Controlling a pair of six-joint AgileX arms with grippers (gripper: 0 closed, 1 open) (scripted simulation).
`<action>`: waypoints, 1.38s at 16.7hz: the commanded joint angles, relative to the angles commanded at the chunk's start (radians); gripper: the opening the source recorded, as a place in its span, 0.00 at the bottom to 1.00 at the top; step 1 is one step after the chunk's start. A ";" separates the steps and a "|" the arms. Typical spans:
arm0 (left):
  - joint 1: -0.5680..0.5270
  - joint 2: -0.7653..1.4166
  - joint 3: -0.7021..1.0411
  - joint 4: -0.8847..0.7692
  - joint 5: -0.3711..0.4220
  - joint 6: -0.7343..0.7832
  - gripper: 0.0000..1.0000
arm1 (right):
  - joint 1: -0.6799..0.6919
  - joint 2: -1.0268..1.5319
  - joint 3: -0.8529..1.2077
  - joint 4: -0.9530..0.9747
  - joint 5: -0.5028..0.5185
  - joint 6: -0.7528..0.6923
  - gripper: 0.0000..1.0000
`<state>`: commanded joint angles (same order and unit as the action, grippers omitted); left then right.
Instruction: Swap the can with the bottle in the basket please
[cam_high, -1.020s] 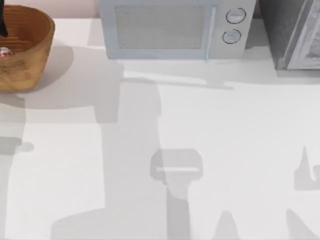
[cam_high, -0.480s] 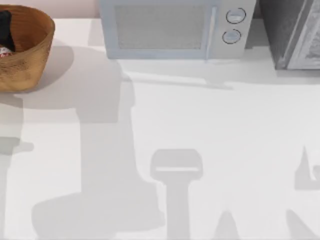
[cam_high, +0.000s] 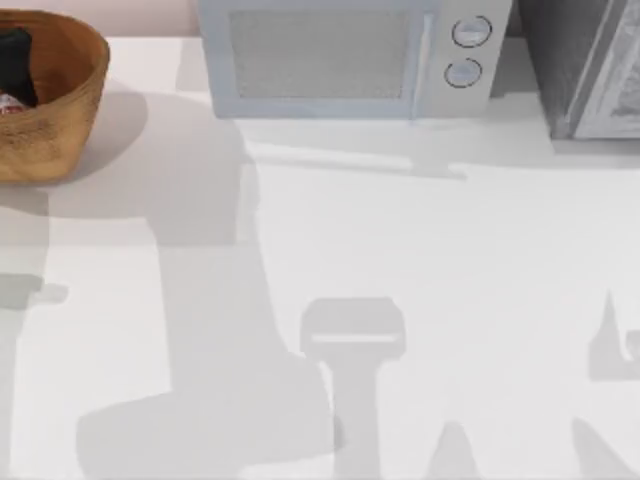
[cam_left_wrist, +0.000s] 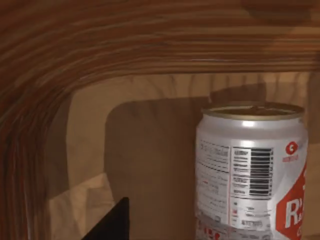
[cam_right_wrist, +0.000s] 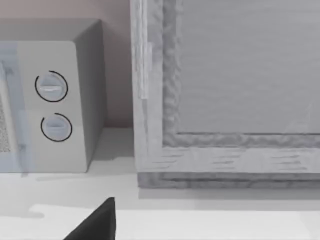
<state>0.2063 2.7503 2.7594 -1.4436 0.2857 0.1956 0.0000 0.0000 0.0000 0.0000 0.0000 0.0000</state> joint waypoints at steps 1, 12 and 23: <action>-0.003 -0.007 -0.036 0.029 0.000 -0.003 1.00 | 0.000 0.000 0.000 0.000 0.000 0.000 1.00; -0.017 -0.046 -0.239 0.199 -0.003 -0.017 1.00 | 0.000 0.000 0.000 0.000 0.000 0.000 1.00; -0.017 -0.046 -0.239 0.199 -0.003 -0.017 0.17 | 0.000 0.000 0.000 0.000 0.000 0.000 1.00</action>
<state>0.1893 2.7045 2.5201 -1.2450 0.2826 0.1782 0.0000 0.0000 0.0000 0.0000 0.0000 0.0000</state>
